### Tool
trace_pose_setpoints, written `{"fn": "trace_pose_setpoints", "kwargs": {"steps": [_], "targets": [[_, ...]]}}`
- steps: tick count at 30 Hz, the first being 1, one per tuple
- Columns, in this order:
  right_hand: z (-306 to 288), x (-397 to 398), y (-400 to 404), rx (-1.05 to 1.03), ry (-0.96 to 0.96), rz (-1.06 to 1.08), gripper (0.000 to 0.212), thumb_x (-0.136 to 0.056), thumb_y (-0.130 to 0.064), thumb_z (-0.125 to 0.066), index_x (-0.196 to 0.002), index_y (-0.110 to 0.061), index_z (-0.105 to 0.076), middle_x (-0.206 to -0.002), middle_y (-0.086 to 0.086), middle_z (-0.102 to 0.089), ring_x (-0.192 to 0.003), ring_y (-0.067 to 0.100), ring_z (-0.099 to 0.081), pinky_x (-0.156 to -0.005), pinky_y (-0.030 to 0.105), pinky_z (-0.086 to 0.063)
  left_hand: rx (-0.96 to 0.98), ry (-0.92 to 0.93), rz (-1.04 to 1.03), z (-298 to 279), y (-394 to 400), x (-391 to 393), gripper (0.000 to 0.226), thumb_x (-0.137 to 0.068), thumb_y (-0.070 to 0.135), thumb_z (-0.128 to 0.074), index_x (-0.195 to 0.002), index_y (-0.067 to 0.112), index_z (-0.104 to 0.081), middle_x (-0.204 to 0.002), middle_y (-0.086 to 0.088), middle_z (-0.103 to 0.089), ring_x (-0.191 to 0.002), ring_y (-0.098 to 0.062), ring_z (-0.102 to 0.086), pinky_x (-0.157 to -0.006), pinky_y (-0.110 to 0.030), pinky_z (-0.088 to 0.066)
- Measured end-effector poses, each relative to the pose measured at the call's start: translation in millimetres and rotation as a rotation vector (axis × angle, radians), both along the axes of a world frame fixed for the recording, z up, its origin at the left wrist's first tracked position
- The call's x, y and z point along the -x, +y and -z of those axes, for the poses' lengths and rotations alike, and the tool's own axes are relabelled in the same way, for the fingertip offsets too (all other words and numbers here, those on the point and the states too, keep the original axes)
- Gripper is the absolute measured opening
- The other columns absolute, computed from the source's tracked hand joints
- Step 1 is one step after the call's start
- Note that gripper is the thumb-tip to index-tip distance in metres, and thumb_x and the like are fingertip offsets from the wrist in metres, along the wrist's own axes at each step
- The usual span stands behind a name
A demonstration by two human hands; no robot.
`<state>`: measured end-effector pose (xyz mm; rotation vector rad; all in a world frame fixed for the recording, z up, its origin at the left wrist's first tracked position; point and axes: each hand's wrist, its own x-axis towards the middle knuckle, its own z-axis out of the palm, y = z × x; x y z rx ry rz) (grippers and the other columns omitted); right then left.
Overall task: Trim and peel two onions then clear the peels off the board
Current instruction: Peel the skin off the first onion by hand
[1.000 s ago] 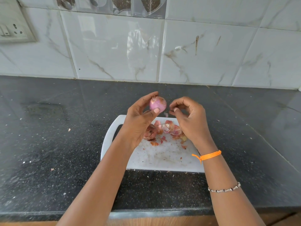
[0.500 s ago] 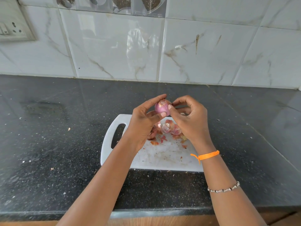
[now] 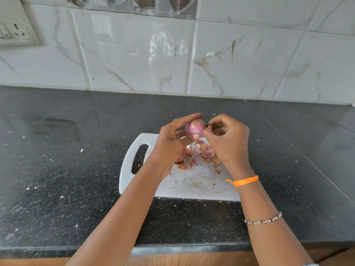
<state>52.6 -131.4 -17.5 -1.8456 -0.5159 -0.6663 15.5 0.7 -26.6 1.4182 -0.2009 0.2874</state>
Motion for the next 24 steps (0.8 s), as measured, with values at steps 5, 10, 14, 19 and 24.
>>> {"fn": "trace_pose_setpoints", "kwargs": {"steps": [5, 10, 14, 19, 24], "targets": [[-0.3, -2.2, -2.4, -0.014, 0.052, -0.020, 0.019, -0.080, 0.000, -0.054, -0.063, -0.006, -0.054, -0.055, -0.002, -0.050, -0.053, 0.010, -0.051, -0.051, 0.018, -0.042, 0.005, 0.000, -0.030, -2.0, -1.1, 1.5, 0.047, -0.081, -0.007, -0.065, -0.113, 0.028, -0.064, -0.122, -0.012, -0.061, -0.096, -0.015, -0.064, -0.076, -0.017, -0.050], [4.6, -6.9, -2.6, -0.050, 0.127, -0.009, 0.028, -0.080, -0.021, -0.034, -0.053, -0.015, -0.029, -0.048, -0.008, -0.026, -0.052, 0.015, -0.025, -0.047, 0.045, -0.037, 0.022, 0.018, -0.053, -2.6, -0.7, 0.7, 0.047, -0.082, -0.007, -0.064, -0.111, 0.030, -0.064, -0.122, -0.006, -0.062, -0.095, -0.013, -0.064, -0.073, -0.015, -0.049], [0.4, -1.7, -2.0, -0.049, 0.172, -0.042, 0.041, -0.093, -0.038, -0.051, -0.057, -0.020, -0.043, -0.052, -0.005, -0.044, -0.052, 0.017, -0.044, -0.061, 0.049, -0.052, 0.026, -0.009, -0.052, -2.9, -0.8, 2.0, 0.048, -0.079, -0.014, -0.063, -0.108, 0.024, -0.065, -0.117, -0.006, -0.064, -0.097, -0.015, -0.064, -0.077, -0.017, -0.051], [-0.9, -0.8, 0.1, -0.052, 0.117, -0.110, 0.007, -0.086, -0.013, -0.065, -0.082, -0.009, -0.061, -0.081, 0.002, -0.067, -0.076, 0.014, -0.068, -0.068, 0.023, -0.054, 0.044, -0.006, -0.056, -3.5, -1.9, 2.7, 0.047, -0.076, -0.017, -0.065, -0.106, 0.019, -0.066, -0.117, -0.010, -0.064, -0.095, -0.013, -0.064, -0.074, -0.019, -0.052], [0.0, -1.7, 0.7, -0.046, 0.095, -0.108, 0.007, -0.082, -0.009, -0.070, -0.082, -0.008, -0.063, -0.079, -0.003, -0.065, -0.075, 0.005, -0.064, -0.064, 0.011, -0.048, 0.047, -0.009, -0.057, -3.9, -2.2, 3.4, 0.047, -0.075, -0.016, -0.066, -0.105, 0.019, -0.066, -0.116, -0.009, -0.064, -0.095, -0.013, -0.064, -0.073, -0.020, -0.053]]}}
